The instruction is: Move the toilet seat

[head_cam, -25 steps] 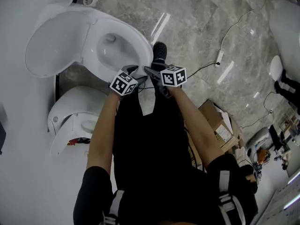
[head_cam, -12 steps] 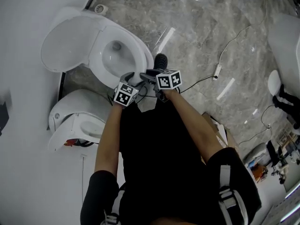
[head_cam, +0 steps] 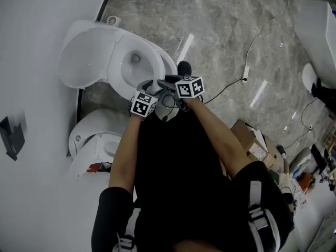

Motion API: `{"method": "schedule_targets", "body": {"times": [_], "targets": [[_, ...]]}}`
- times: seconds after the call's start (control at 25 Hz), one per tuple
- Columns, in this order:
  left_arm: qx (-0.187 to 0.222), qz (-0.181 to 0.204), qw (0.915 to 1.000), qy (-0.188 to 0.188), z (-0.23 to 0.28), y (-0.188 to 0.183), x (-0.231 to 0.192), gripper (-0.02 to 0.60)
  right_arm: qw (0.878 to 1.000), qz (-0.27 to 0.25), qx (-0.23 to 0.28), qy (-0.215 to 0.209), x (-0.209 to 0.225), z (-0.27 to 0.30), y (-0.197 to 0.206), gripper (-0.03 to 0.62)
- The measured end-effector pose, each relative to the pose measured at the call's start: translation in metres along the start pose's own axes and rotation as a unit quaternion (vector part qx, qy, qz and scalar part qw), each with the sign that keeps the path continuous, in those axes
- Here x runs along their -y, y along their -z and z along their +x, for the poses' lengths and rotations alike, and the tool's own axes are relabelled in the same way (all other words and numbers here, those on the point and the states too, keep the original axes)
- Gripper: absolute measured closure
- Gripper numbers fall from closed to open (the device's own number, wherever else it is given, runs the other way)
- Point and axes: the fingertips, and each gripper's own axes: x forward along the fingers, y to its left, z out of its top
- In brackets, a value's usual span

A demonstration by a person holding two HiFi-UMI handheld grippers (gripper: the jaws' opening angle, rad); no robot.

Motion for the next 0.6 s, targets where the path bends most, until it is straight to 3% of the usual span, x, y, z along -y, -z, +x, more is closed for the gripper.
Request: {"method": "schedule_targets", "body": {"times": [0.4, 0.6], "targets": [[0.022, -0.001, 0.9996, 0.017, -0.032, -0.015, -0.009, 0.296, 1.000, -0.006, 0.022, 0.007, -0.029, 0.006, -0.019, 0.433], [0.023, 0.022, 0.9993, 0.021, -0.044, -0.020, -0.012, 0.296, 0.999, -0.008, 0.028, 0.018, -0.039, 0.010, -0.026, 0.431]]}}
